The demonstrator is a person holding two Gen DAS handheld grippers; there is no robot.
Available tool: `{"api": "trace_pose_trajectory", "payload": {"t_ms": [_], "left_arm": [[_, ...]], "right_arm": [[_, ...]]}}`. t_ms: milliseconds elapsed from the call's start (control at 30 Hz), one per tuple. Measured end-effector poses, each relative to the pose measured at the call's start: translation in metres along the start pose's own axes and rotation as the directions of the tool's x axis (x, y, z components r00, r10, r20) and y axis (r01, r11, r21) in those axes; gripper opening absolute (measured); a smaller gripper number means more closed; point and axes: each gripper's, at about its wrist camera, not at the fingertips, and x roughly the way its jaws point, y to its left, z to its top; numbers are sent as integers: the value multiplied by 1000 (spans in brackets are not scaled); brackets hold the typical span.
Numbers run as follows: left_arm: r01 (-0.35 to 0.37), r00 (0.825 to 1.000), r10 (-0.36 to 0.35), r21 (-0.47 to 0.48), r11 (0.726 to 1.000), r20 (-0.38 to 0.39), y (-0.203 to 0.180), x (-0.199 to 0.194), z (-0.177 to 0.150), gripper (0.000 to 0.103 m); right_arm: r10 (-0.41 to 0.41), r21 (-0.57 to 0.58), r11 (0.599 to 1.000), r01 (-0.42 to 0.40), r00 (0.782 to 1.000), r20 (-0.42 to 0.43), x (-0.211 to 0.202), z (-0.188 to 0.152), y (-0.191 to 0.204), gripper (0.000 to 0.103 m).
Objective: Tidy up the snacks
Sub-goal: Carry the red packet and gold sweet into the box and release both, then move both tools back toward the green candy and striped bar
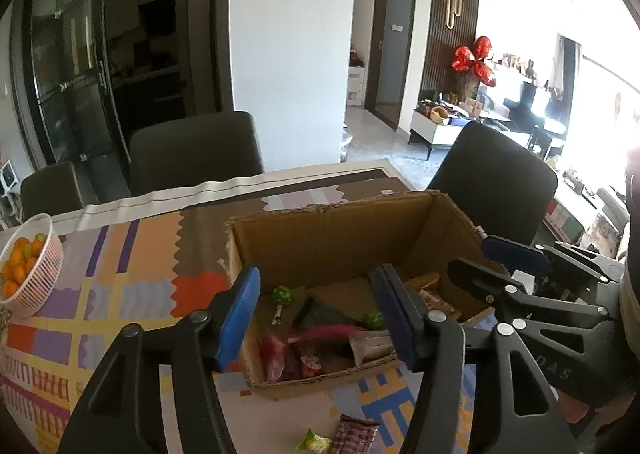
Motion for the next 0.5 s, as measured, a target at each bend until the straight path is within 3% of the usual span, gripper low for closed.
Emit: {"api": "trace_pose_trajectory", "payload": {"t_ms": [500], "left_arm": [[-14, 1000, 14, -2, 1000, 23, 23, -39, -40, 61]], "right_arm": [[-4, -1, 1000, 4, 999, 32, -26, -25, 31, 48]]}}
